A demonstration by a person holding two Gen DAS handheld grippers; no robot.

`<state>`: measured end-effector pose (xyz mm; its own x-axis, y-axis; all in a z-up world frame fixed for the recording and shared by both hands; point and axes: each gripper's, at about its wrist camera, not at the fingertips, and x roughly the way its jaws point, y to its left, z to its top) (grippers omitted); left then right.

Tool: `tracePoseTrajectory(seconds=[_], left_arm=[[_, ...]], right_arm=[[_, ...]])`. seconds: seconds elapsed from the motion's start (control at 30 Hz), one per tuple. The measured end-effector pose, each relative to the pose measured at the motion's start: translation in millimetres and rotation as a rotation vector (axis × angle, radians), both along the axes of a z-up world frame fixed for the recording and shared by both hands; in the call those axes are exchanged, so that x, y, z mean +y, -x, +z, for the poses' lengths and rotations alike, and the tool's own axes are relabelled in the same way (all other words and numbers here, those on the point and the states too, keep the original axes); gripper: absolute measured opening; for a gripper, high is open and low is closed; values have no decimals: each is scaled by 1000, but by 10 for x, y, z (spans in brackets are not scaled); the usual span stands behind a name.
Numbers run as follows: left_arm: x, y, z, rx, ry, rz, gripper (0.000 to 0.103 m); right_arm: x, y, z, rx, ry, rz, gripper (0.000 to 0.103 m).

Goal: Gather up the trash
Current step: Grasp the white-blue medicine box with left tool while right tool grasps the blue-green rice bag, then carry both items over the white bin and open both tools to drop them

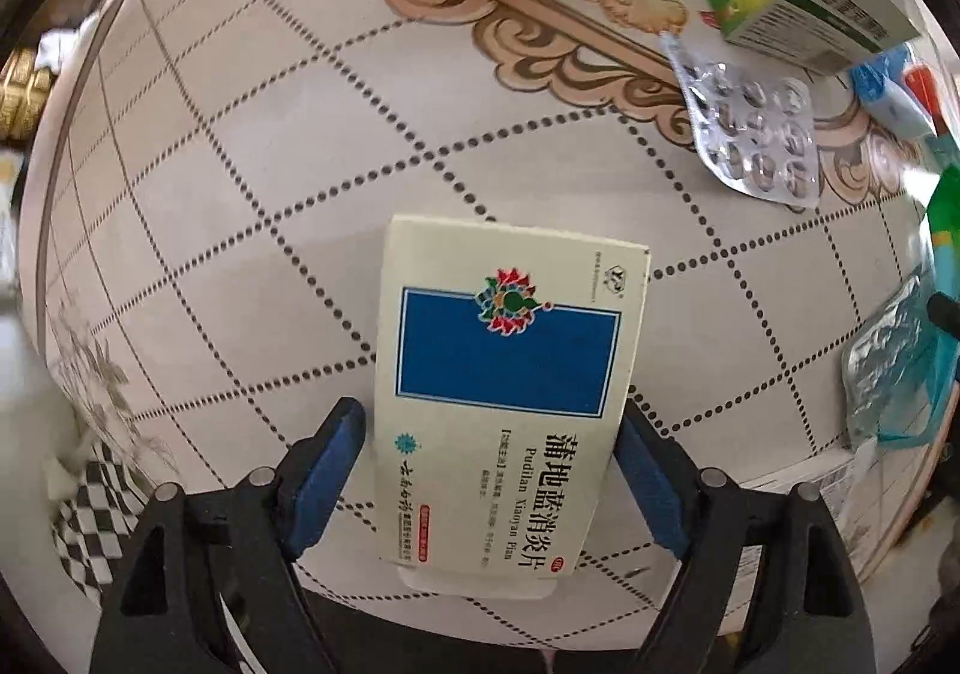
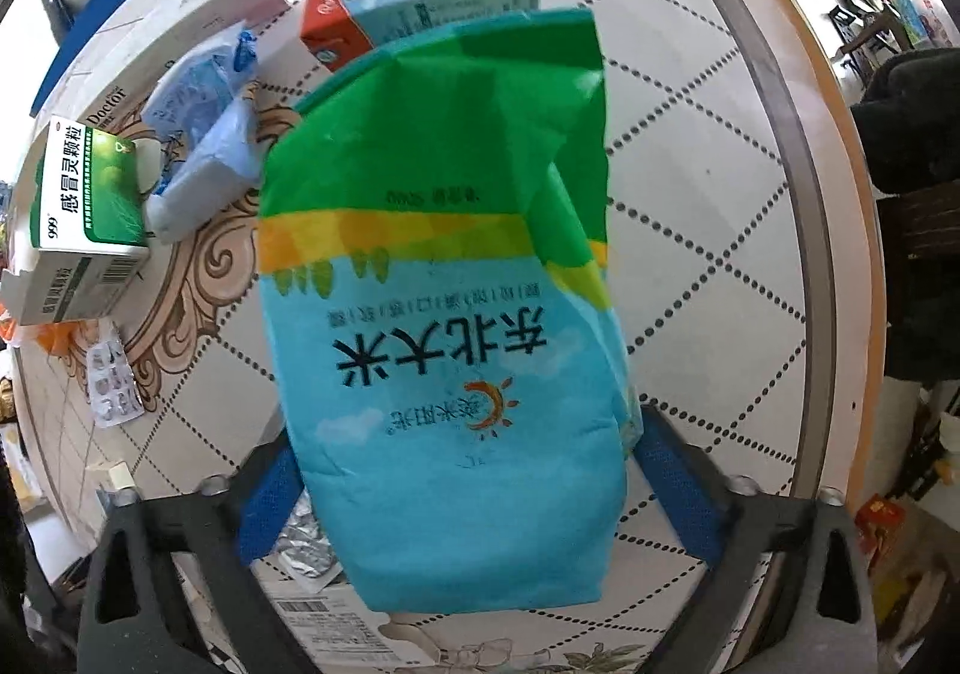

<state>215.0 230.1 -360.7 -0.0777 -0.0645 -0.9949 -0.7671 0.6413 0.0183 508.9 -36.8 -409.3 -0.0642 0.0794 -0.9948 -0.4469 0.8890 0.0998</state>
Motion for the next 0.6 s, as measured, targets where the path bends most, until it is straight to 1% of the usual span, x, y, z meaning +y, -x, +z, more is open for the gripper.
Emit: tracePoseTrajectory(seconds=[0.03, 0.07, 0.1, 0.13, 0.17, 0.2, 0.23, 0.27, 0.33, 0.37, 0.43, 0.47, 0.57, 0.6], left_arm=[[-2, -10, 125, -11, 4, 6, 75], [-26, -9, 154, -30, 8, 12, 71], [-105, -6, 189, -30, -8, 9, 71], [-93, 31, 240, -31, -38, 2, 71], [-256, 27, 151, -32, -52, 2, 71], [-247, 89, 197, -37, -62, 11, 71], [-298, 136, 286, -45, -67, 23, 71], [-399, 158, 301, -54, -72, 32, 71], [-483, 312, 456, -86, -93, 58, 71], [-507, 308, 518, -97, -108, 65, 71], [-562, 487, 734, -140, -142, 81, 71], [-608, 599, 884, -158, -156, 86, 71], [-803, 1063, 1314, -225, -206, 108, 71], [-936, 1084, 1354, -235, -215, 113, 71]], right_arm=[[-11, -1, 17, -8, -5, 2, 95], [-27, 2, 29, -12, -9, 5, 94], [-92, 24, 42, -13, -12, 9, 91], [-107, 32, 69, -14, -21, 16, 91], [-106, 57, 111, -14, -29, 21, 90], [-120, 105, 155, -16, -33, 27, 90], [-140, 136, 213, -24, -43, 37, 90], [-139, 187, 268, -31, -51, 45, 90], [-182, 305, 408, -48, -70, 63, 89], [-253, 336, 463, -55, -77, 70, 89], [-339, 546, 651, -76, -104, 96, 89], [-321, 676, 692, -79, -119, 103, 89], [-405, 1137, 887, -93, -158, 152, 89], [-455, 1349, 943, -93, -171, 179, 89]])
